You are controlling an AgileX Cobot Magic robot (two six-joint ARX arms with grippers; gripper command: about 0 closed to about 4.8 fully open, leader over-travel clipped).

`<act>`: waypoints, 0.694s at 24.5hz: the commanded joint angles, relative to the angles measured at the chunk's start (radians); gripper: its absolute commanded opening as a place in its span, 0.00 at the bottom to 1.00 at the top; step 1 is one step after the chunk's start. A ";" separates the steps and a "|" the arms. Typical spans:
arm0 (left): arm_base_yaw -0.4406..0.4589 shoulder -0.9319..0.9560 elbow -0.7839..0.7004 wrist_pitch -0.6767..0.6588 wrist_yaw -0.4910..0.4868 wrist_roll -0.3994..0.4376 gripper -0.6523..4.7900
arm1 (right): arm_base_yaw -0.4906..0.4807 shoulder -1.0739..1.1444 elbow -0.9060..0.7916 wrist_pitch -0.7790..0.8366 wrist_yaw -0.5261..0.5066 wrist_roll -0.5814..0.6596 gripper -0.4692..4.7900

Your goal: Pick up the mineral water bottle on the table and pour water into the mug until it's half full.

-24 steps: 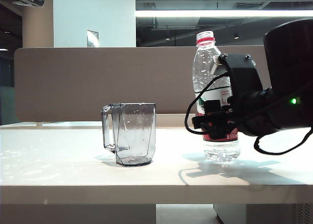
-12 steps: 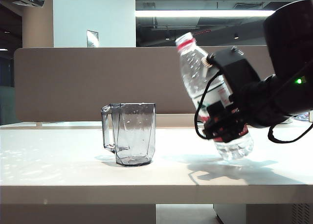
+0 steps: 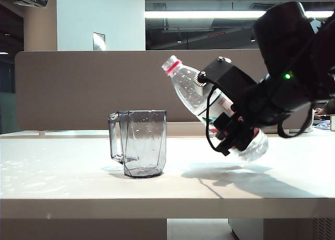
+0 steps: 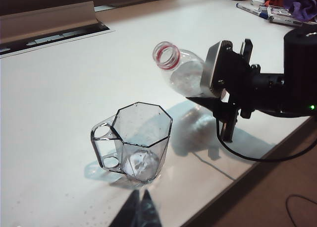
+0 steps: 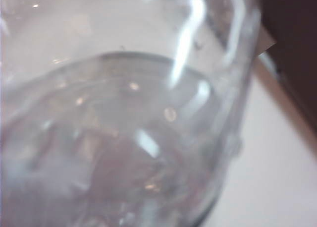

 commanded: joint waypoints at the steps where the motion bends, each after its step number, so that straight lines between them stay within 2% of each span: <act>1: 0.000 -0.002 0.001 0.008 0.002 0.001 0.11 | 0.002 -0.008 0.009 0.070 0.045 -0.188 0.48; 5: 0.000 -0.002 0.001 0.008 0.002 0.001 0.11 | 0.002 -0.008 0.009 0.091 0.046 -0.423 0.48; 7: 0.000 -0.002 0.001 0.008 0.002 0.001 0.11 | 0.002 -0.008 0.009 0.124 0.048 -0.496 0.48; 11: 0.000 -0.002 0.001 0.008 0.002 0.001 0.11 | 0.001 -0.008 0.009 0.175 0.092 -0.582 0.48; 17: 0.000 -0.002 0.001 0.008 0.002 0.001 0.11 | 0.000 -0.008 0.017 0.203 0.097 -0.682 0.49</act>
